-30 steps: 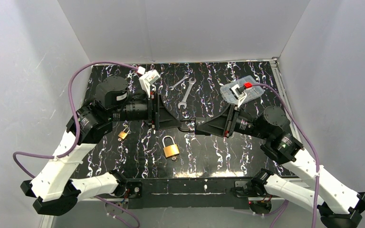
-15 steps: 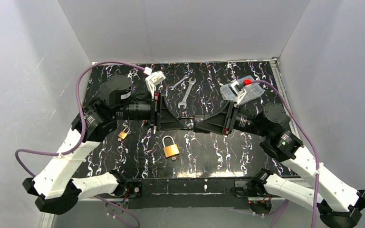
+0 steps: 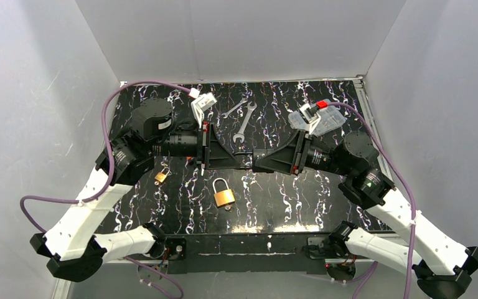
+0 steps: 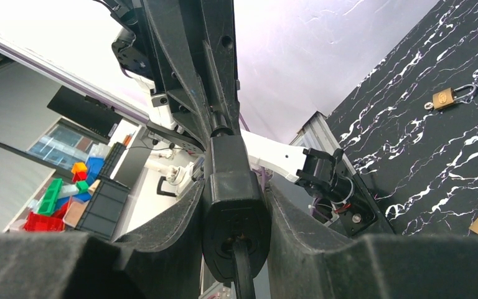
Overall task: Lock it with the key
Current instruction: Lock the lock.
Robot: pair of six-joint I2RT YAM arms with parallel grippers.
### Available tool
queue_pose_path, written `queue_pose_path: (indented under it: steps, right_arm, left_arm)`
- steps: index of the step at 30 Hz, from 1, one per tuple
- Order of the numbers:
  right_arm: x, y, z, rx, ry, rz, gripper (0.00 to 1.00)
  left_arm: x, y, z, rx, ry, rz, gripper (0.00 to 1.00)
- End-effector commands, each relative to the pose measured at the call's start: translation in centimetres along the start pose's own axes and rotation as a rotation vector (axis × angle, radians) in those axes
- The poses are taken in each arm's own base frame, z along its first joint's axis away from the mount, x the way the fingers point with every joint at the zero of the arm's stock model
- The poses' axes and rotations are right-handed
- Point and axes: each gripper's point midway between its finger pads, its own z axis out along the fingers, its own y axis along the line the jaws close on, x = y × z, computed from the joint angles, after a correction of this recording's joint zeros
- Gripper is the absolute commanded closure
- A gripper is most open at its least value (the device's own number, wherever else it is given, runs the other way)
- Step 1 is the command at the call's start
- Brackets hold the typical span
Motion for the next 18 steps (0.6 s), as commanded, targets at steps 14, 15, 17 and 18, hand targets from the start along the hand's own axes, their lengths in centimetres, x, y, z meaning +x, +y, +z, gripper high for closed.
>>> queue_pose_path:
  steps: [14,15,17,18]
  right_arm:
    - [0.5,3.5,3.6,-0.147,0.072,-0.096,0.99]
    - [0.7,3.2,3.8,-0.139,0.080,-0.095,0.99]
    - [1.0,2.4,4.0,-0.118,0.089,-0.086,0.99]
    - [1.3,2.0,4.1,-0.107,0.094,-0.079,0.99]
  left_arm:
    - [-0.6,0.0,4.4,0.047,-0.013,0.014,1.00]
    - [-0.8,0.0,4.5,0.047,-0.017,0.015,1.00]
    - [-1.2,0.0,4.7,0.045,-0.018,0.018,1.00]
    - [-1.5,0.0,4.9,0.040,-0.025,0.022,1.00]
